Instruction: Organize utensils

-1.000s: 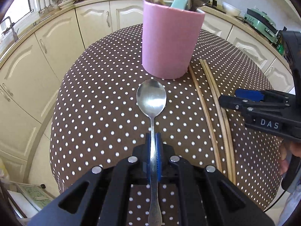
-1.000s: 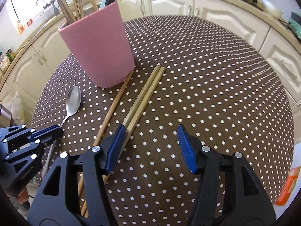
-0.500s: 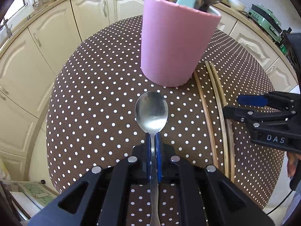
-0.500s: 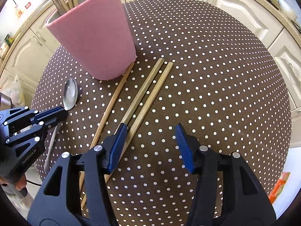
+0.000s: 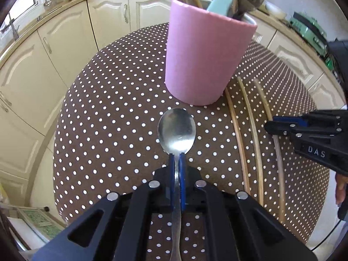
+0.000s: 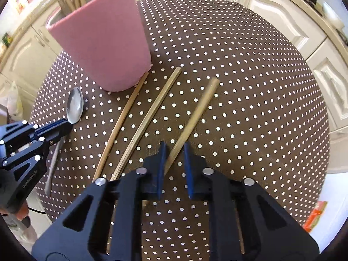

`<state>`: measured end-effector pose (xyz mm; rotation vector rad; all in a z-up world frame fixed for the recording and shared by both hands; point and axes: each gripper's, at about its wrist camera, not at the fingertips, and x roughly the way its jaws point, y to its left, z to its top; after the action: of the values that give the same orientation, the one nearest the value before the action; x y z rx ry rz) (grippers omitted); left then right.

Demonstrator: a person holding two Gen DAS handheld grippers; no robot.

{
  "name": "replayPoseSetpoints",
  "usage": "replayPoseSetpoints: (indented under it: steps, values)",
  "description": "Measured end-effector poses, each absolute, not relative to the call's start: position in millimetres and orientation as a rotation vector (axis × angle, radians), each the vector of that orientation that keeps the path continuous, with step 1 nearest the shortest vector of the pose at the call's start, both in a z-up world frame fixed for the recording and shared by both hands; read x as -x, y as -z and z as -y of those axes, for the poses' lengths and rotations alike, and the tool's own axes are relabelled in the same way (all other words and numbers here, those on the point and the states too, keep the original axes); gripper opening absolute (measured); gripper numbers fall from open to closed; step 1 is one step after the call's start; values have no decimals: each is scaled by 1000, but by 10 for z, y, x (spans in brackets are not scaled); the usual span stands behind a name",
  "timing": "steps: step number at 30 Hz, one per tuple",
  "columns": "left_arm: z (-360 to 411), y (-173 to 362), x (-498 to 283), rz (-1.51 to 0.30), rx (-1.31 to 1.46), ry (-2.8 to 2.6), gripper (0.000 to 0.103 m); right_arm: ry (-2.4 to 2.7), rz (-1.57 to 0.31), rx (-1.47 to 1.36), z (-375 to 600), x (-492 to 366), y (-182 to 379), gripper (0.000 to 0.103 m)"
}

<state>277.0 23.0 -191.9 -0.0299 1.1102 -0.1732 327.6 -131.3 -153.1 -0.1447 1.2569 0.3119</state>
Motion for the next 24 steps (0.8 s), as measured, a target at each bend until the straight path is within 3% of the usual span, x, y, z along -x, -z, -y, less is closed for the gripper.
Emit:
replayPoseSetpoints:
  steps: [1, 10, 24]
  values:
    - [-251, 1923, -2756, -1103, 40, 174, 4, -315, -1247, 123, 1355, -3276, 1527, 6]
    - [-404, 1735, -2453, -984, 115, 169, 4, -397, -1138, -9, 1707, -3139, 1421, 6]
    - [-455, 944, -1869, -654, 156, 239, 0, -580, -806, -135, 2094, -2546, 756, 6]
